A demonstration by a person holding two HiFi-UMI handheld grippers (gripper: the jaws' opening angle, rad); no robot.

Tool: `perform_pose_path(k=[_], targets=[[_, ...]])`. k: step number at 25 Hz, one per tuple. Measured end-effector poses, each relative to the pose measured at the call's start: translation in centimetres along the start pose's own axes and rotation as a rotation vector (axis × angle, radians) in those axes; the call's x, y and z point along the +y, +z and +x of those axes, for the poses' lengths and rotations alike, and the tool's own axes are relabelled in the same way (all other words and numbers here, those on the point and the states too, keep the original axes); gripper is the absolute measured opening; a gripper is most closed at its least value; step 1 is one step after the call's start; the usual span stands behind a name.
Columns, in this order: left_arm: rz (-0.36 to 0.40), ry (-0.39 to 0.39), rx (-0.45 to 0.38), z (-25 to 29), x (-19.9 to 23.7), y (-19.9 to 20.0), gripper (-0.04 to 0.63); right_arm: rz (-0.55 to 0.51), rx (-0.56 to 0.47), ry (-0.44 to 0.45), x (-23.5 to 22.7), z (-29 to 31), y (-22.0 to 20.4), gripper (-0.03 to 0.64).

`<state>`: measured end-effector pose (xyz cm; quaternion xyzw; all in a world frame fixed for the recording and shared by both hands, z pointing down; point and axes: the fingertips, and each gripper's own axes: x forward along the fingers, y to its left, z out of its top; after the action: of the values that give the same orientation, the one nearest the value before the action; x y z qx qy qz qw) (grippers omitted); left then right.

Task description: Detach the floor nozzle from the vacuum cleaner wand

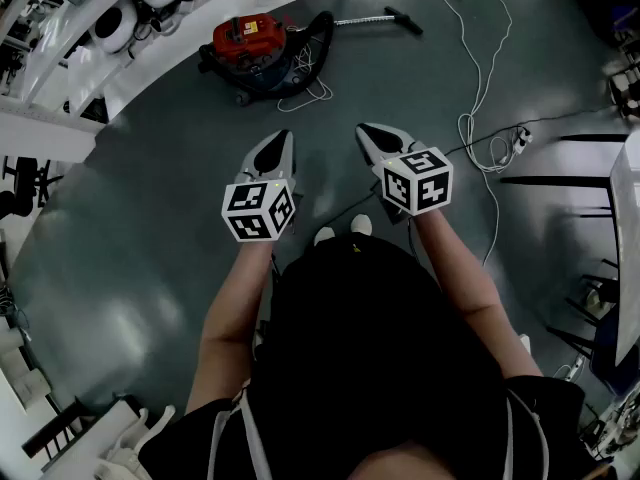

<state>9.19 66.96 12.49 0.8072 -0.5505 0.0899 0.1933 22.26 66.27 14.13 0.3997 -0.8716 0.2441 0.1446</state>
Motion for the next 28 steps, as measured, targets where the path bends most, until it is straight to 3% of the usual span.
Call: perform_pose_path(k=[9,13,22,28], targets=[[-0.022,-0.001,0.022,0.8,-0.9,-0.2,0.009,0.008,0.024,0.022,-0.6,0.0,-0.4,-0.005],[-0.073,0.0,0.012,1.4,-1.0,-0.5,0.009,0.046,0.006,0.035,-1.4,-0.2,-0.4,-0.005],[-0.092,0.027,0.078,4.2,-2.7,-2.0,0.009,0.064,0.038,0.024,-5.7,-2.3,-1.2,-0.003],[-0.172,0.009,0.088,6.4,-5.4,-1.2,0.009,0.082,0.048,0.028,-9.3,-3.2,-0.5,-0.003]])
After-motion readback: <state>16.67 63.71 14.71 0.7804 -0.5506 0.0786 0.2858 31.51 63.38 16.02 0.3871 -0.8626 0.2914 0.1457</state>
